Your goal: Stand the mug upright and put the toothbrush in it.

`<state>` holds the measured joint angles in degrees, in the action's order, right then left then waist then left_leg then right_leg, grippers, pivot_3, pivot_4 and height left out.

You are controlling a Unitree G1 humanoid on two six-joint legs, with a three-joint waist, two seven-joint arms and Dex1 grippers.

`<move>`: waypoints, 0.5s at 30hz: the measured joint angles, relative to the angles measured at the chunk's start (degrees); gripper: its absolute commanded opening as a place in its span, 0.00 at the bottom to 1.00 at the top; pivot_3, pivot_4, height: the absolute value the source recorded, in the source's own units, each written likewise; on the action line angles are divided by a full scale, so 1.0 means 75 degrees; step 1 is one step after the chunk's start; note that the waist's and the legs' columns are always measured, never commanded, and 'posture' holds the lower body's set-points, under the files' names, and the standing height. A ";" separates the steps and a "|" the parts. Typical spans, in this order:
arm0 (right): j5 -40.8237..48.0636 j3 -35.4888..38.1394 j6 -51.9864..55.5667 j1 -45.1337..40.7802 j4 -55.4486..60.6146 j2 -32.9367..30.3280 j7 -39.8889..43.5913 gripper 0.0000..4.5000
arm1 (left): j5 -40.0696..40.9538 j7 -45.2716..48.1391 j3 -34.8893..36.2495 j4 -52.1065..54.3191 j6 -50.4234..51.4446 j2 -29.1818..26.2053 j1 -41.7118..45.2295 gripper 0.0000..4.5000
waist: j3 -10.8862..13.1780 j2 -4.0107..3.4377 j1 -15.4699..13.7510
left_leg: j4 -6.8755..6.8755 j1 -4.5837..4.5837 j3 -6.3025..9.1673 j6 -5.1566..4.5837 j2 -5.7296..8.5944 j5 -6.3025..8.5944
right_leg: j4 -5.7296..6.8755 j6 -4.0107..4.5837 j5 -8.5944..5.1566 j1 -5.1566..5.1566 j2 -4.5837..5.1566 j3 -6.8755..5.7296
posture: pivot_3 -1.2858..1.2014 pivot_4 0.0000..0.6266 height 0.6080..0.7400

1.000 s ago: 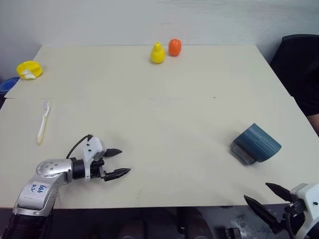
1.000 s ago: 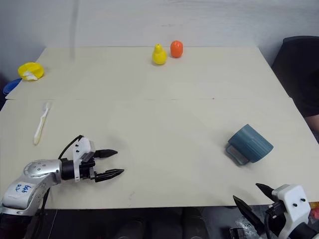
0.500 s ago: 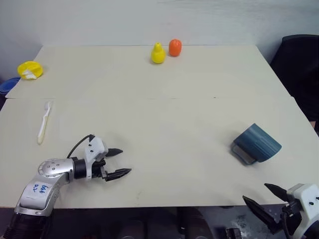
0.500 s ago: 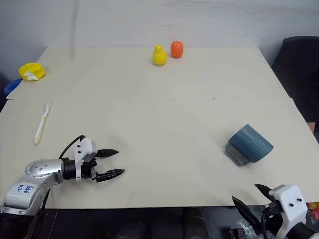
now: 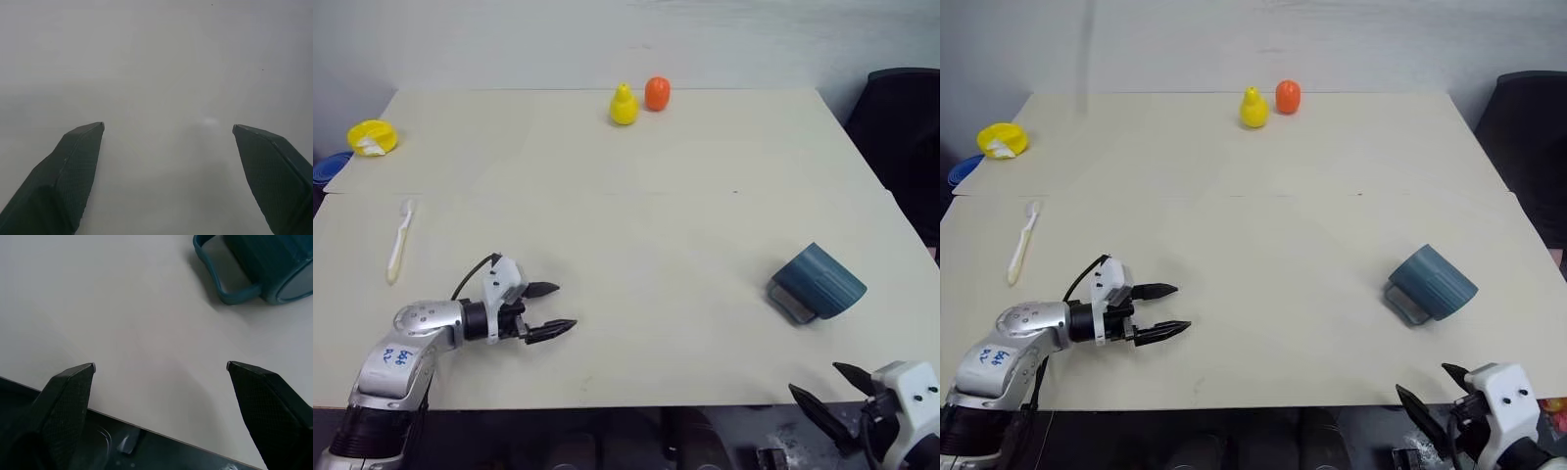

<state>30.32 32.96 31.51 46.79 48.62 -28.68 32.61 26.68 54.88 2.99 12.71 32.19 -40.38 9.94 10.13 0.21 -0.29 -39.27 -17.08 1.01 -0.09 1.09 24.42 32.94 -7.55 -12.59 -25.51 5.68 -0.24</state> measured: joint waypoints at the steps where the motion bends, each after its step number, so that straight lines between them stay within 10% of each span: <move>1: -0.0022 -0.0104 0.0201 -0.0150 0.0154 -0.0001 -0.0250 1.00 | 0.0104 0.0084 -0.0133 0.0006 0.0149 0.0061 0.0272 0.99 | 0.0000 0.0001 -0.0006 | -0.0004 0.0000 0.0000 0.0000 0.0000 0.0000 | 0.0004 0.0000 0.0000 0.0000 0.0000 0.0000 | 0.52 0.24 1.00; 10: -0.0620 -0.1868 0.2533 -0.2324 0.1275 -0.0417 -0.2584 0.59 | 0.0234 0.1433 -0.1750 -0.0224 0.0055 0.0650 0.2429 1.00 | -0.0005 0.0004 0.0037 | -0.0036 -0.0013 -0.0002 0.0001 0.0006 0.0001 | 0.0009 0.0000 0.0000 0.0000 -0.0004 -0.0004 | 0.52 0.24 1.00; 15: -0.1138 -0.2447 0.3533 -0.3355 0.1280 -0.0761 -0.3364 0.59 | -0.0028 0.2056 -0.2330 -0.0724 -0.0407 0.1003 0.3041 1.00 | -0.0005 0.0003 0.0018 | -0.0092 -0.0033 -0.0006 -0.0008 0.0012 0.0007 | 0.0009 -0.0001 0.0001 -0.0004 -0.0007 -0.0027 | 0.52 0.24 1.00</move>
<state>21.79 14.60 58.01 21.63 58.22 -34.38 7.38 26.47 70.30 -14.48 7.28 29.14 -32.86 32.75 10.09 0.24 -0.16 -39.96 -17.33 0.96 -0.15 1.17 24.47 33.00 -7.55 -12.58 -25.54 5.63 -0.44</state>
